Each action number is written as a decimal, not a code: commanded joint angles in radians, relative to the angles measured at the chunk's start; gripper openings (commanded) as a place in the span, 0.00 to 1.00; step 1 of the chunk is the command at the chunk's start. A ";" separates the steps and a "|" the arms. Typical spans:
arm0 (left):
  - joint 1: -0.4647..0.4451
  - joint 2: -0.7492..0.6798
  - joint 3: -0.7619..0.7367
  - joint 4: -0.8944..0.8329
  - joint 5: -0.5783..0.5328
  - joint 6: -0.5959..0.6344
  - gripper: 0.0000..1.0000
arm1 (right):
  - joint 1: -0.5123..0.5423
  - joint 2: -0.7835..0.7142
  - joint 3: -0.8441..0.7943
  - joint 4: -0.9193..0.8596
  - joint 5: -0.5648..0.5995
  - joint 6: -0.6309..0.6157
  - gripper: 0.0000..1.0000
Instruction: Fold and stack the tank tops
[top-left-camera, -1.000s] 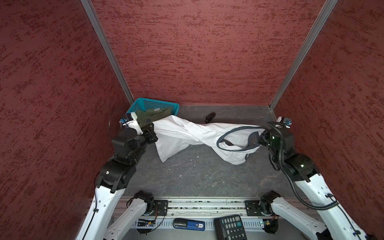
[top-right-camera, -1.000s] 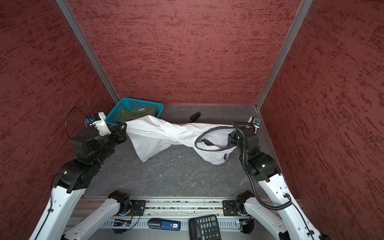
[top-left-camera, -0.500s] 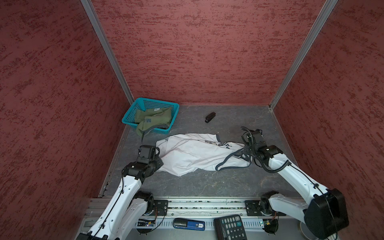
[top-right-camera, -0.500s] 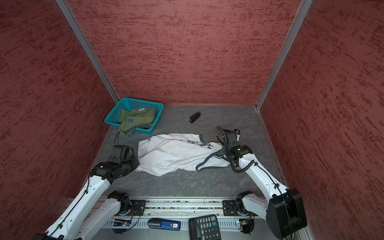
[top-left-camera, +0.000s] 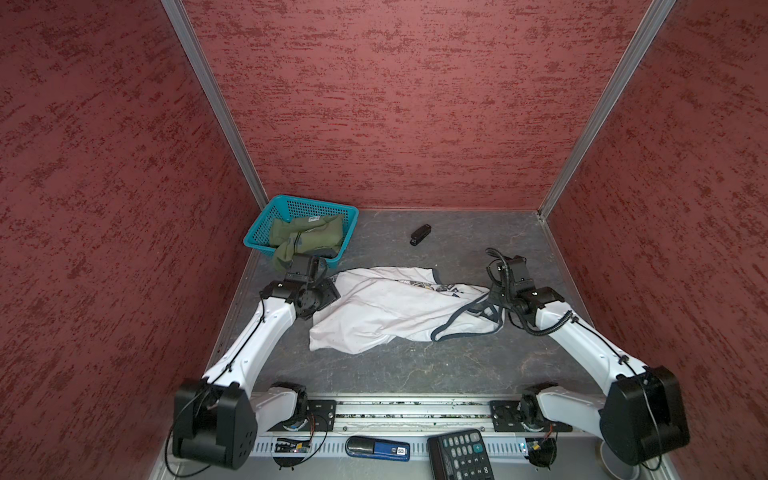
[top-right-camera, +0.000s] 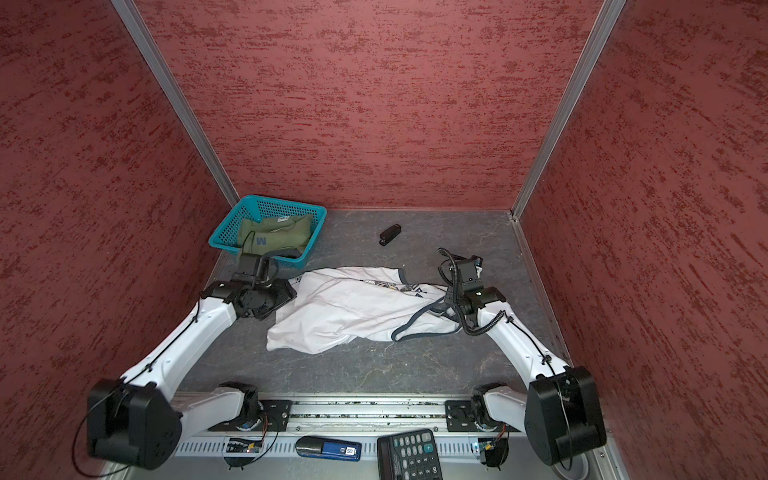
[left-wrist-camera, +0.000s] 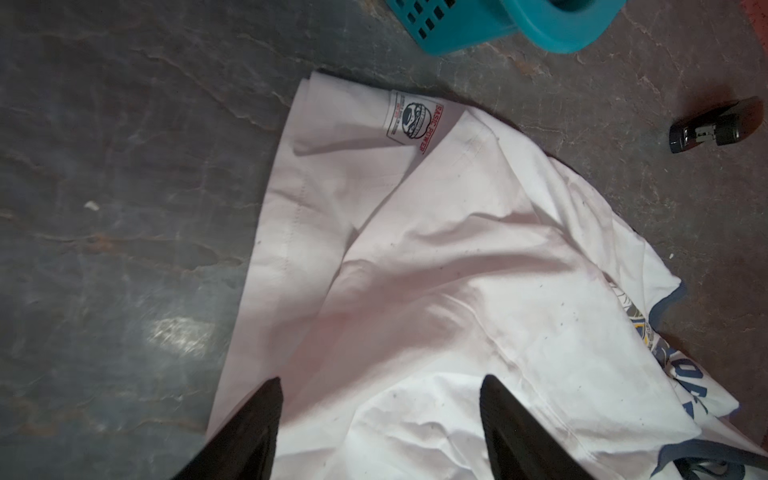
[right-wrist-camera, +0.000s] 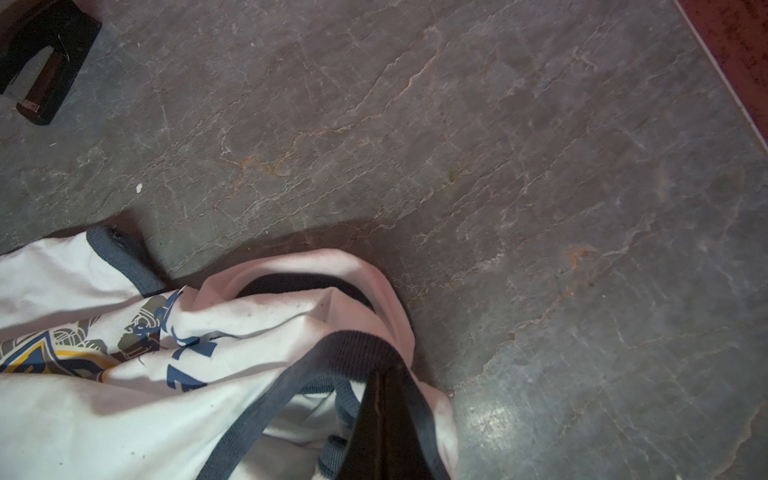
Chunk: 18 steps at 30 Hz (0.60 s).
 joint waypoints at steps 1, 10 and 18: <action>-0.026 0.113 0.051 0.027 0.011 0.077 0.79 | -0.016 -0.035 -0.011 0.028 -0.003 -0.002 0.00; -0.183 0.313 0.103 0.093 0.019 0.123 0.75 | -0.040 -0.044 -0.018 0.031 -0.013 -0.014 0.00; -0.260 0.322 0.111 0.081 -0.058 0.093 0.14 | -0.064 -0.041 -0.010 0.032 -0.004 -0.019 0.00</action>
